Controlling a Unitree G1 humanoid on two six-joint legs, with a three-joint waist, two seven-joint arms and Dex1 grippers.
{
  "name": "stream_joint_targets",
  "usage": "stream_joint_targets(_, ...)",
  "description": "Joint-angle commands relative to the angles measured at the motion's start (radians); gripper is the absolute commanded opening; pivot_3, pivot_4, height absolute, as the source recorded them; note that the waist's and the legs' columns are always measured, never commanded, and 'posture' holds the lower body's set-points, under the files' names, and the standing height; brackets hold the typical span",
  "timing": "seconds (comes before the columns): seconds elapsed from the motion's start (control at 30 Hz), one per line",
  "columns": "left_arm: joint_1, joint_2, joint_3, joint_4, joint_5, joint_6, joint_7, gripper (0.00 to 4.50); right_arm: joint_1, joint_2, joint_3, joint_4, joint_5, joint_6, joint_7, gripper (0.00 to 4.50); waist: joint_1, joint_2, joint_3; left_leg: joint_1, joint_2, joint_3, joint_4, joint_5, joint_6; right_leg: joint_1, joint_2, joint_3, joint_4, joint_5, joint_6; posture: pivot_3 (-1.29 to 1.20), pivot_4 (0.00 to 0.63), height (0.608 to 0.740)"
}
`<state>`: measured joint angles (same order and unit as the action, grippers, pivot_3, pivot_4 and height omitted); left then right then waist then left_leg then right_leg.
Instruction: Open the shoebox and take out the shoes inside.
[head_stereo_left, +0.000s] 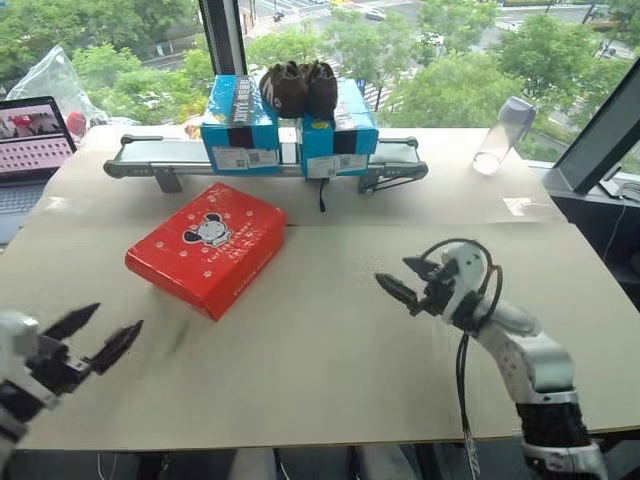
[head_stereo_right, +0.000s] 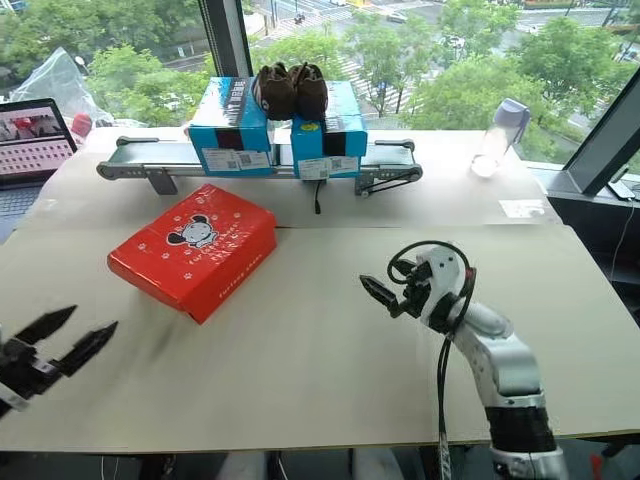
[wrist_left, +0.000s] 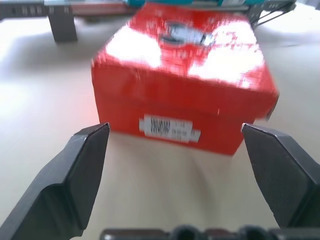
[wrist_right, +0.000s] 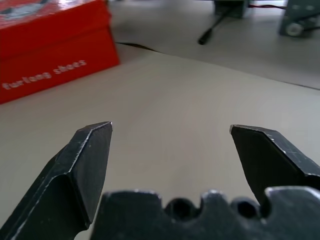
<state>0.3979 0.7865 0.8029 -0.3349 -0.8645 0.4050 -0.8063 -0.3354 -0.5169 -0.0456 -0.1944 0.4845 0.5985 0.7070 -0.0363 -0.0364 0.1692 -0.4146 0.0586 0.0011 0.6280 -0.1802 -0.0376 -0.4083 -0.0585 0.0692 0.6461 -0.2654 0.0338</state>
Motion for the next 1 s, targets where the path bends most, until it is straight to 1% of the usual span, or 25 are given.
stream_joint_targets(0.03, -0.075, 0.058, 0.028, 0.001, -0.021, 0.029, -0.008, 4.50, -0.062, -0.044, 0.011, -0.047, 0.045, 0.060, 0.062, 4.48, 0.000, 0.000, 0.000, 0.000, 0.000, 0.000, 0.000, 0.000, 0.000, 0.001, 0.000, 0.000, 0.000, 0.000, 0.000, 0.00, 0.150, 0.740)
stream_joint_targets(0.17, -0.151, 0.084, 0.002, 0.006, 0.000, 0.047, 0.005, 4.50, -0.103, -0.065, 0.033, -0.061, 0.060, 0.097, 0.102, 4.48, -0.005, 0.000, 0.000, 0.000, 0.000, 0.000, -0.001, 0.000, 0.000, 0.000, 0.000, 0.000, 0.000, 0.003, 0.004, 0.00, 0.150, 0.740)
stream_joint_targets(0.3, -0.228, 0.098, -0.025, 0.049, 0.048, 0.040, 0.025, 4.50, -0.137, -0.072, 0.059, -0.075, 0.080, 0.127, 0.133, 4.48, -0.009, 0.000, 0.000, -0.001, 0.000, 0.000, -0.001, 0.000, 0.000, -0.002, 0.001, 0.000, 0.000, 0.005, 0.002, 0.00, 0.150, 0.740)
stream_joint_targets(0.33, -0.246, 0.099, -0.028, 0.072, 0.067, 0.036, 0.034, 4.50, -0.143, -0.070, 0.065, -0.075, 0.078, 0.130, 0.136, 4.48, -0.010, 0.000, 0.000, -0.001, 0.000, 0.000, -0.001, 0.000, 0.000, -0.002, 0.001, 0.000, 0.001, 0.005, 0.002, 0.00, 0.150, 0.740)
stream_joint_targets(0.4, -0.342, 0.096, -0.028, 0.187, 0.094, 0.044, 0.119, 4.50, -0.174, -0.051, 0.087, -0.063, 0.061, 0.130, 0.128, 4.48, -0.009, 0.000, 0.000, -0.001, 0.000, 0.000, -0.001, 0.000, 0.000, -0.002, 0.001, 0.000, 0.001, 0.004, 0.002, 0.00, 0.150, 0.740)
stream_joint_targets(0.47, -0.394, 0.094, -0.031, 0.252, 0.118, 0.037, 0.138, 4.50, -0.192, -0.039, 0.100, -0.053, 0.050, 0.129, 0.121, 4.48, -0.009, 0.000, 0.000, -0.001, 0.001, 0.000, -0.001, 0.000, 0.000, -0.002, 0.002, 0.000, 0.002, 0.003, 0.004, 0.00, 0.150, 0.740)
stream_joint_targets(0.57, -0.432, 0.112, -0.062, 0.288, 0.160, 0.003, 0.093, 4.50, -0.206, -0.040, 0.113, -0.047, 0.040, 0.124, 0.123, 4.48, -0.008, -0.001, 0.000, -0.001, 0.001, 0.000, -0.001, 0.000, 0.000, -0.002, 0.003, 0.000, 0.001, 0.004, 0.003, 0.00, 0.150, 0.740)
stream_joint_targets(0.6, -0.445, 0.116, -0.070, 0.296, 0.166, -0.001, 0.083, 4.50, -0.210, -0.042, 0.116, -0.045, 0.038, 0.122, 0.126, 4.48, -0.007, -0.001, 0.000, -0.002, 0.001, 0.000, -0.001, 0.000, 0.000, -0.003, 0.002, 0.000, 0.001, 0.006, 0.000, 0.00, 0.150, 0.740)
stream_joint_targets(0.73, -0.492, 0.155, -0.124, 0.316, 0.164, 0.004, -0.025, 4.50, -0.219, -0.074, 0.119, -0.076, 0.059, 0.148, 0.162, 4.48, 0.003, -0.001, 0.000, -0.012, 0.001, 0.000, 0.001, 0.000, -0.001, -0.013, 0.002, 0.000, 0.003, 0.007, -0.001, 0.00, 0.150, 0.740)
stream_joint_targets(0.9, -0.533, 0.196, -0.160, 0.365, 0.160, 0.034, -0.103, 4.50, -0.228, -0.100, 0.117, -0.087, 0.070, 0.158, 0.189, 4.48, -0.003, -0.001, 0.000, -0.011, 0.001, 0.000, 0.000, 0.000, -0.001, -0.013, 0.002, 0.000, 0.003, 0.007, -0.001, 0.00, 0.150, 0.740)
stream_joint_targets(1.0, -0.567, 0.210, -0.180, 0.403, 0.162, 0.048, -0.132, 4.50, -0.244, -0.098, 0.111, -0.085, 0.069, 0.155, 0.185, 4.48, -0.008, -0.001, 0.000, -0.011, 0.001, 0.000, 0.000, 0.000, -0.001, -0.013, 0.003, 0.000, 0.003, 0.007, -0.001, 0.00, 0.150, 0.740)
